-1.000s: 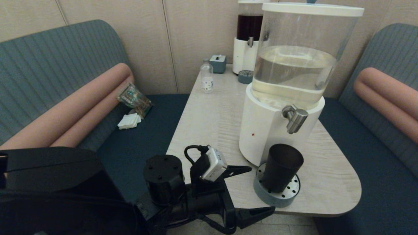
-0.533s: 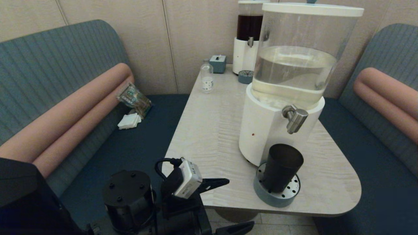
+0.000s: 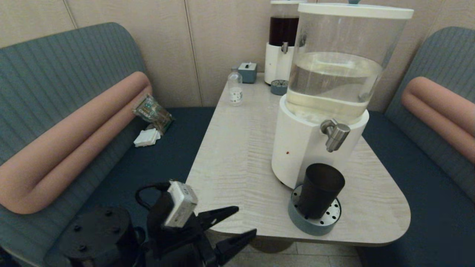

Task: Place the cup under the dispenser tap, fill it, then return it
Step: Turn on the faucet

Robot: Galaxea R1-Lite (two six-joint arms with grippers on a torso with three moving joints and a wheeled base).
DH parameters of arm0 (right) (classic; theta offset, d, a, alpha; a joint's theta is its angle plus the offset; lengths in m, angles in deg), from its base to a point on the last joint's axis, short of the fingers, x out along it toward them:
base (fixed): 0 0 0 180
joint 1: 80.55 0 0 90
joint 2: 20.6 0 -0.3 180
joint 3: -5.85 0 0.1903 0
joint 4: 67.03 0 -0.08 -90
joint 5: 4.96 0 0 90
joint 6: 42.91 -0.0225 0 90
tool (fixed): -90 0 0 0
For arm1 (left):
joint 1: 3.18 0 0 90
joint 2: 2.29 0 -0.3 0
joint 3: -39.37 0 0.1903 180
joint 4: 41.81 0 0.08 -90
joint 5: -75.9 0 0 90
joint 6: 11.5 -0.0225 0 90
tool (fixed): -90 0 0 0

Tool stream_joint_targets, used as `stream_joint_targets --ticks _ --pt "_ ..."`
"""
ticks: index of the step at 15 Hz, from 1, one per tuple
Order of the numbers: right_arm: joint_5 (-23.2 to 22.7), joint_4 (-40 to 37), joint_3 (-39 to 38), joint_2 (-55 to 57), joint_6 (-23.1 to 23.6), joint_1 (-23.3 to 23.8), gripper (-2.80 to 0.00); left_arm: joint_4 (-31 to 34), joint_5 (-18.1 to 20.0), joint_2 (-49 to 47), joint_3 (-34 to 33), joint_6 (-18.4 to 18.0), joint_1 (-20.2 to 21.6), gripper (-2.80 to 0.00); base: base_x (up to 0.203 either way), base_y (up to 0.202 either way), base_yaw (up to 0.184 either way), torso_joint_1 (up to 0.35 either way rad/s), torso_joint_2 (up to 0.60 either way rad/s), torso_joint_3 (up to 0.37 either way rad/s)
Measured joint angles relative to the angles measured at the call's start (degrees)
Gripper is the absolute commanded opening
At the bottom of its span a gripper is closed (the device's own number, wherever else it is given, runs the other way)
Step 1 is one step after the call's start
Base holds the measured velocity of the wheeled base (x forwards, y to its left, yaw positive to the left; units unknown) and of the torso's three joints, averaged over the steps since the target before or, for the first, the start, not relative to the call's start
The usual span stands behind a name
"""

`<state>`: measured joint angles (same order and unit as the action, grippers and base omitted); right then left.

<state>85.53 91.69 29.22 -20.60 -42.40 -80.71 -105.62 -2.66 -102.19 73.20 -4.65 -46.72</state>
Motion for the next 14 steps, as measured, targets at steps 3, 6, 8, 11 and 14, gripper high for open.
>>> stream_joint_targets --ticks 3,6,8,11,14 --pt "0.0 0.0 0.0 0.0 0.0 0.0 -2.8 1.0 -17.2 8.1 -0.2 5.6 1.9 -2.8 0.0 0.0 0.0 0.0 0.0 0.0" --pt "0.0 0.0 0.0 0.0 0.0 0.0 -2.8 2.1 -23.7 17.7 -1.1 7.5 13.1 -2.8 0.0 0.0 0.0 0.0 0.0 0.0" --pt "0.0 0.0 0.0 0.0 0.0 0.0 -2.8 2.5 -23.1 24.7 -2.3 7.1 23.0 -2.8 0.0 0.0 0.0 0.0 0.0 0.0" --pt "0.0 0.0 0.0 0.0 0.0 0.0 -2.8 2.7 -20.1 36.1 -5.3 5.5 35.5 -2.8 0.0 0.0 0.0 0.0 0.0 0.0" --pt "0.0 0.0 0.0 0.0 0.0 0.0 -2.8 5.7 -17.7 48.1 -7.5 4.6 41.2 -2.8 0.0 0.0 0.0 0.0 0.0 0.0"
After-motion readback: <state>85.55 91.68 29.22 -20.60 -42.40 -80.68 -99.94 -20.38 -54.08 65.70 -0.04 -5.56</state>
